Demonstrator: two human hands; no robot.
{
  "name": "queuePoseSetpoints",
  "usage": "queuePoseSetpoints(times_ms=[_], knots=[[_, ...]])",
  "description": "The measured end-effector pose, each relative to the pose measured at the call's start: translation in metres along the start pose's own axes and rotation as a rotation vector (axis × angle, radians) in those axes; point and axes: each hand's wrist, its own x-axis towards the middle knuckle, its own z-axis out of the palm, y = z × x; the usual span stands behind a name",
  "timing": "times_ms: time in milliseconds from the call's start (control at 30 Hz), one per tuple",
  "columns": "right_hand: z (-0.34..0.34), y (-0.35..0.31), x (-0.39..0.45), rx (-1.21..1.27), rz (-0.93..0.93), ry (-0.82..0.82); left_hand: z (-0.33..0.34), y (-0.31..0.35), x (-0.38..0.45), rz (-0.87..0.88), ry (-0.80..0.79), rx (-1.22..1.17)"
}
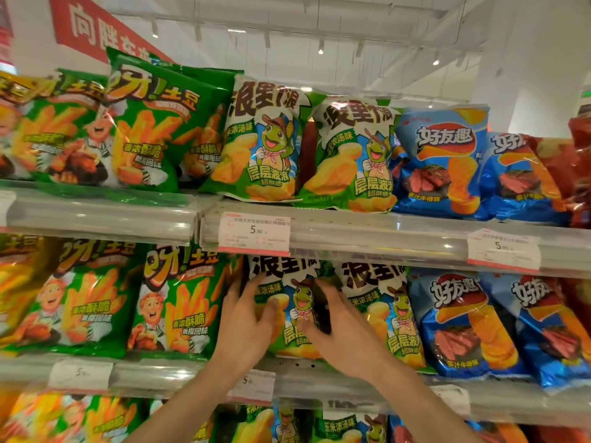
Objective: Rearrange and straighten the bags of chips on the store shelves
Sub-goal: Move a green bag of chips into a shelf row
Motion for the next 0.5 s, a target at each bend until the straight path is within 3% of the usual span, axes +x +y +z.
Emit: queuePoseSetpoints(times_ms=[133, 267, 500], knots=[[-0.007, 0.005, 0.002, 0.134, 0.074, -0.083, -0.006, 0.001, 0.005, 0.029, 0.008, -0.049], [-0.005, 0.003, 0.005, 0.055, 0.16, -0.17, -0.01, -0.003, 0.009, -0.011, -0.044, -0.146], [-0.001, 0.001, 0.013, 0.154, 0.215, -0.055, -0.01, 0.003, 0.017, -0.065, -0.106, -0.234]])
